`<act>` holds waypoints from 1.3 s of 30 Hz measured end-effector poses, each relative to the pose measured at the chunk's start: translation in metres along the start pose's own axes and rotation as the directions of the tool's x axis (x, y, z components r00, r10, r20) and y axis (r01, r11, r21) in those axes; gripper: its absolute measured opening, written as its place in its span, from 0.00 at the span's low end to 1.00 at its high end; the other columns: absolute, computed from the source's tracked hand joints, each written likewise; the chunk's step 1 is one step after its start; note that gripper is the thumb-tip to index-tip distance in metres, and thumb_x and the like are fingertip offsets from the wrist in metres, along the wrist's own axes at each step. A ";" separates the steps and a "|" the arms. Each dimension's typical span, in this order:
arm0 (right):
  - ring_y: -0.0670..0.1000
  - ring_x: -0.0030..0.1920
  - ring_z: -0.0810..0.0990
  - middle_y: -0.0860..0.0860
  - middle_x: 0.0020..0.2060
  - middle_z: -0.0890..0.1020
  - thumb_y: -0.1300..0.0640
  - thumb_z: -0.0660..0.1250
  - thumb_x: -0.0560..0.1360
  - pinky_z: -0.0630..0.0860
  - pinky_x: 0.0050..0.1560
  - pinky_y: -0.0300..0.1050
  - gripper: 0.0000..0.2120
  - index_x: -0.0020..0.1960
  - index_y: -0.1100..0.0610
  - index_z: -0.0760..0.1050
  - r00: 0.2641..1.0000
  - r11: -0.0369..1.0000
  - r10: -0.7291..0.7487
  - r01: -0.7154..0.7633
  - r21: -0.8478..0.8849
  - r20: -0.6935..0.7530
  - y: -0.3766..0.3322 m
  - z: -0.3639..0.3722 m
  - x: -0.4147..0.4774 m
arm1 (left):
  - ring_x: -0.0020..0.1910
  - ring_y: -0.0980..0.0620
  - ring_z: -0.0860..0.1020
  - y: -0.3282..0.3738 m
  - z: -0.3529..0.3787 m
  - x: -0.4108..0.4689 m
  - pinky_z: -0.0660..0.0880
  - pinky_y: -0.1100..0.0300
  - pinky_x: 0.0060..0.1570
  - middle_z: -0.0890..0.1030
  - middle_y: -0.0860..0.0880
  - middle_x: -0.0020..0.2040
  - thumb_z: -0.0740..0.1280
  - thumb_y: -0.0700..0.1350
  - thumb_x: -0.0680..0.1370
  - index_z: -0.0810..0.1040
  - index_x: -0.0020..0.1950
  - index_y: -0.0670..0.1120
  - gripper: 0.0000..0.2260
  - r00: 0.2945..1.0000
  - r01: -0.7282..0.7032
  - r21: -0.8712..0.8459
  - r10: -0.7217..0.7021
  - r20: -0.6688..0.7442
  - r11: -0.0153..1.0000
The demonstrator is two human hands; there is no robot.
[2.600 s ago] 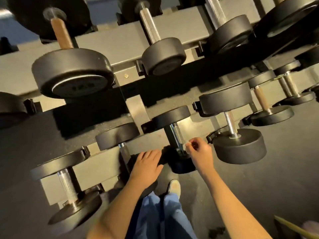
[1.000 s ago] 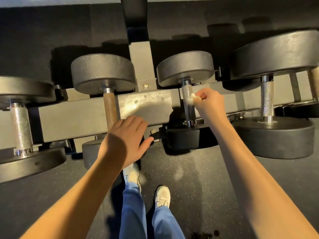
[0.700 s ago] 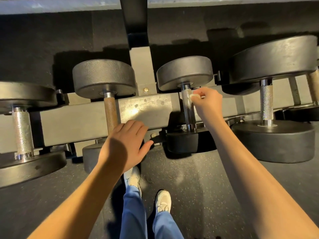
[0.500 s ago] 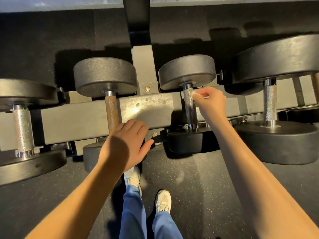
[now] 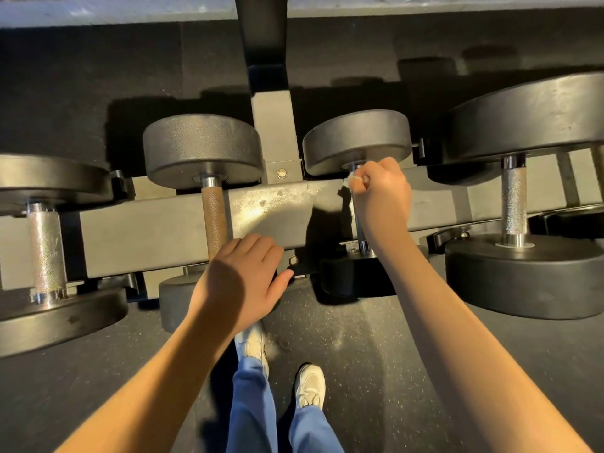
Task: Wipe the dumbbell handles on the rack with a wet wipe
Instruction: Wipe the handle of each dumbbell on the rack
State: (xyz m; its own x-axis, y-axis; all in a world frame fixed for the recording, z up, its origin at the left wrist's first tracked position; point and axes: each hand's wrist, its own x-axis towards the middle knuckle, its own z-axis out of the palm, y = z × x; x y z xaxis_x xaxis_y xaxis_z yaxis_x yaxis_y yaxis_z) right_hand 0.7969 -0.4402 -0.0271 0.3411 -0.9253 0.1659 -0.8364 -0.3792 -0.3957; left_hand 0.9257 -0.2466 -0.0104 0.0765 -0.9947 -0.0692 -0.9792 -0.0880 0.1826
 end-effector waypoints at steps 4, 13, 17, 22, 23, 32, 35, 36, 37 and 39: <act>0.56 0.43 0.77 0.56 0.48 0.77 0.58 0.67 0.75 0.73 0.42 0.45 0.07 0.49 0.60 0.82 0.967 0.998 -0.037 0.046 -0.032 0.251 0.009 -0.023 -0.017 | 0.43 0.47 0.78 0.000 0.000 0.000 0.77 0.52 0.43 0.79 0.47 0.44 0.53 0.54 0.80 0.80 0.49 0.43 0.21 1.000 0.002 -0.011 -0.002 -0.009 1.000; 0.53 0.47 0.77 0.54 0.49 0.79 0.61 0.67 0.76 0.73 0.44 0.44 0.06 0.53 0.57 0.78 0.920 0.982 0.169 -0.186 0.016 0.354 0.009 -0.033 -0.001 | 0.43 0.46 0.78 0.000 0.000 0.000 0.77 0.52 0.43 0.79 0.47 0.44 0.53 0.53 0.80 0.80 0.49 0.42 0.21 1.000 0.004 0.001 -0.004 -0.012 1.000; 0.54 0.39 0.76 0.55 0.41 0.79 0.54 0.69 0.74 0.68 0.37 0.41 0.07 0.43 0.58 0.78 0.877 0.991 0.137 -0.117 -0.071 0.461 0.015 -0.034 -0.016 | 0.43 0.47 0.78 0.001 -0.001 0.000 0.77 0.54 0.43 0.79 0.47 0.43 0.53 0.53 0.79 0.80 0.48 0.42 0.21 1.000 0.004 0.009 -0.004 -0.014 1.000; 0.53 0.35 0.75 0.54 0.38 0.78 0.53 0.68 0.74 0.66 0.29 0.40 0.11 0.45 0.62 0.79 0.875 0.987 0.147 -0.095 -0.133 0.461 0.016 -0.033 -0.029 | 0.43 0.47 0.77 0.001 -0.001 -0.001 0.76 0.53 0.42 0.79 0.47 0.42 0.52 0.53 0.79 0.80 0.47 0.43 0.20 1.000 0.009 0.042 -0.009 -0.012 0.999; 0.53 0.35 0.76 0.54 0.38 0.78 0.54 0.68 0.74 0.67 0.29 0.40 0.10 0.43 0.62 0.77 0.888 0.986 0.158 -0.116 -0.121 0.432 0.014 -0.032 -0.026 | 0.42 0.47 0.77 0.001 -0.001 -0.001 0.76 0.53 0.42 0.79 0.47 0.42 0.53 0.53 0.79 0.80 0.46 0.43 0.20 1.000 0.011 0.043 -0.010 -0.014 0.999; 0.55 0.48 0.77 0.55 0.49 0.77 0.58 0.63 0.77 0.72 0.45 0.45 0.07 0.49 0.60 0.77 0.949 0.956 0.268 -0.283 0.080 0.166 -0.002 -0.013 0.013 | 0.43 0.47 0.77 0.002 -0.003 -0.002 0.76 0.52 0.42 0.78 0.47 0.42 0.54 0.52 0.78 0.79 0.47 0.43 0.18 1.000 0.026 0.003 -0.026 0.010 1.000; 0.54 0.41 0.76 0.56 0.43 0.78 0.59 0.65 0.75 0.68 0.35 0.42 0.06 0.46 0.62 0.76 0.916 0.966 0.256 -0.251 -0.056 0.310 0.004 -0.023 -0.006 | 0.45 0.47 0.77 0.002 -0.004 -0.002 0.76 0.52 0.44 0.79 0.47 0.44 0.53 0.52 0.79 0.80 0.49 0.43 0.19 0.999 0.015 -0.001 -0.015 0.051 1.000; 0.54 0.39 0.75 0.56 0.40 0.78 0.59 0.66 0.74 0.66 0.33 0.42 0.06 0.45 0.62 0.76 0.905 0.969 0.247 -0.234 -0.079 0.346 0.007 -0.027 -0.012 | 0.46 0.47 0.77 0.002 -0.005 -0.002 0.76 0.52 0.45 0.79 0.47 0.45 0.53 0.53 0.79 0.80 0.50 0.43 0.19 0.997 0.016 -0.001 -0.016 0.077 1.000; 0.53 0.37 0.74 0.55 0.38 0.77 0.59 0.66 0.74 0.64 0.31 0.42 0.06 0.44 0.62 0.76 0.898 0.968 0.249 -0.237 -0.076 0.363 0.011 -0.031 -0.016 | 0.46 0.47 0.77 0.002 -0.005 -0.002 0.76 0.52 0.45 0.79 0.47 0.45 0.52 0.53 0.79 0.80 0.51 0.43 0.20 0.995 0.016 0.003 -0.017 0.095 1.000; 0.49 0.34 0.72 0.52 0.36 0.76 0.60 0.65 0.74 0.63 0.30 0.41 0.04 0.44 0.61 0.75 0.900 0.955 0.279 -0.296 0.000 0.335 0.015 -0.033 -0.014 | 0.47 0.48 0.77 0.001 -0.004 -0.002 0.76 0.53 0.46 0.79 0.48 0.46 0.52 0.53 0.80 0.79 0.52 0.44 0.20 0.995 0.012 0.008 -0.012 0.096 1.000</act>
State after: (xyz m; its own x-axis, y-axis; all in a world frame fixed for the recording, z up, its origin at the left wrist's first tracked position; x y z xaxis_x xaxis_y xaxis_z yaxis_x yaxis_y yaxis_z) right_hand 0.7654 -0.4329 -0.0056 0.2175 -0.9398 -0.2637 -0.9001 -0.0886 -0.4266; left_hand 0.9256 -0.2451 -0.0059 0.0702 -0.9837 -0.1654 -0.9797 -0.0991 0.1740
